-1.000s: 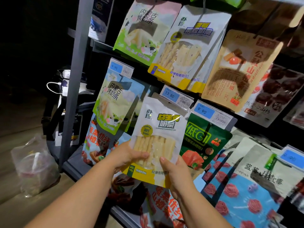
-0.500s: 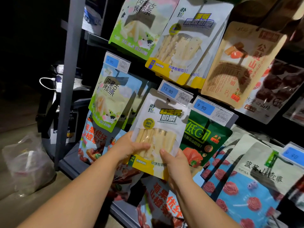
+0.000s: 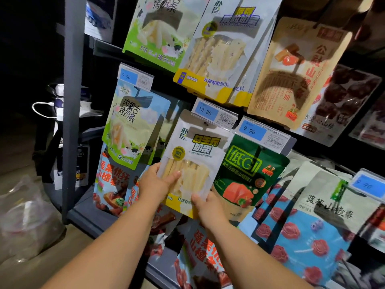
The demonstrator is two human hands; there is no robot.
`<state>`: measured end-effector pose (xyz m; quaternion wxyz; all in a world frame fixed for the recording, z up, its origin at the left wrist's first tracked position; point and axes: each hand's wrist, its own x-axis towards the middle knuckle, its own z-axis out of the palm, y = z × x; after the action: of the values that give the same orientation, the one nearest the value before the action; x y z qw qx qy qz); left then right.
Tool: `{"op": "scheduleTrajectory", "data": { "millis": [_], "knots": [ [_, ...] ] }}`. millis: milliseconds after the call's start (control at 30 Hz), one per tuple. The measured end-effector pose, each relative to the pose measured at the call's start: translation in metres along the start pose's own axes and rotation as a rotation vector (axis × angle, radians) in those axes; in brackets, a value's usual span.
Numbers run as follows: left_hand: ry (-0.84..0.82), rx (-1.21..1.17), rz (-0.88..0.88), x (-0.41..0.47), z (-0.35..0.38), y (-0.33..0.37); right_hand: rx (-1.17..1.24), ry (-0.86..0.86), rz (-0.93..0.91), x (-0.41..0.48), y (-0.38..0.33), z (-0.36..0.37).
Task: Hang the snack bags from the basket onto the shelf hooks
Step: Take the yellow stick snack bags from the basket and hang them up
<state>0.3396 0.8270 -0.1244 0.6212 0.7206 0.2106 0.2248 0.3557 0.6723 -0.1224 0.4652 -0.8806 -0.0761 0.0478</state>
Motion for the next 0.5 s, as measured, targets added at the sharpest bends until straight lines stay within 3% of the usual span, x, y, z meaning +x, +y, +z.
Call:
{"op": "scheduleTrajectory", "data": {
  "millis": [133,300,400,500],
  "knots": [
    [0.05,0.112,-0.018,-0.009,0.006,0.004,-0.029,0.055,0.017,-0.01,0.001,-0.01],
    [0.071,0.067,-0.035,-0.034,0.033,0.013,0.004,0.034,0.033,-0.037,0.009,-0.037],
    [0.095,-0.026,-0.008,-0.063,0.063,0.023,0.005,0.129,0.03,-0.057,0.022,-0.066],
    [-0.042,-0.088,0.019,-0.098,0.107,0.035,-0.003,0.239,0.033,-0.081,0.039,-0.11]
  ]
}}
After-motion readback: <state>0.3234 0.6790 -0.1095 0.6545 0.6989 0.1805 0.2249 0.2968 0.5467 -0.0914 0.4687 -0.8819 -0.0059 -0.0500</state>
